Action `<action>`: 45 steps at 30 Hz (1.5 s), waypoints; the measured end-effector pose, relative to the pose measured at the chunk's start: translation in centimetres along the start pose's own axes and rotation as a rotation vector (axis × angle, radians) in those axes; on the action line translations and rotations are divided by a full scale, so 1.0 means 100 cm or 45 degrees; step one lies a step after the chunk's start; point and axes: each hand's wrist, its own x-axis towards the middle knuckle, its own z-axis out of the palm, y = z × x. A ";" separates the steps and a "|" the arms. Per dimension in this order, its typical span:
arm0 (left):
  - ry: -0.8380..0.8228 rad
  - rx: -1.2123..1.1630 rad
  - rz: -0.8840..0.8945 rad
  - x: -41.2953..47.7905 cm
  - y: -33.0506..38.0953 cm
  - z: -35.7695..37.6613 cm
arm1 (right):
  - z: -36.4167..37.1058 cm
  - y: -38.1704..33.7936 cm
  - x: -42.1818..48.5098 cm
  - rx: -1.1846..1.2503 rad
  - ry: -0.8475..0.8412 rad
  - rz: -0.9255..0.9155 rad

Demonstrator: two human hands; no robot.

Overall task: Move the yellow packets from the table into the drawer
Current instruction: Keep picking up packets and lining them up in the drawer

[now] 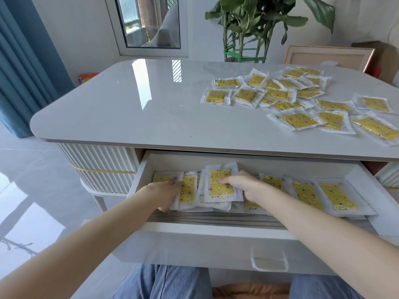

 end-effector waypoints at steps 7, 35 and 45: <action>0.118 0.012 0.000 0.014 -0.005 0.003 | 0.003 -0.003 0.000 -0.036 -0.094 -0.024; 0.192 0.231 0.056 -0.013 -0.013 -0.015 | 0.058 -0.025 0.014 -0.115 0.105 -0.070; 0.018 0.186 0.068 0.011 0.026 -0.024 | -0.009 -0.002 0.014 -0.099 0.076 0.074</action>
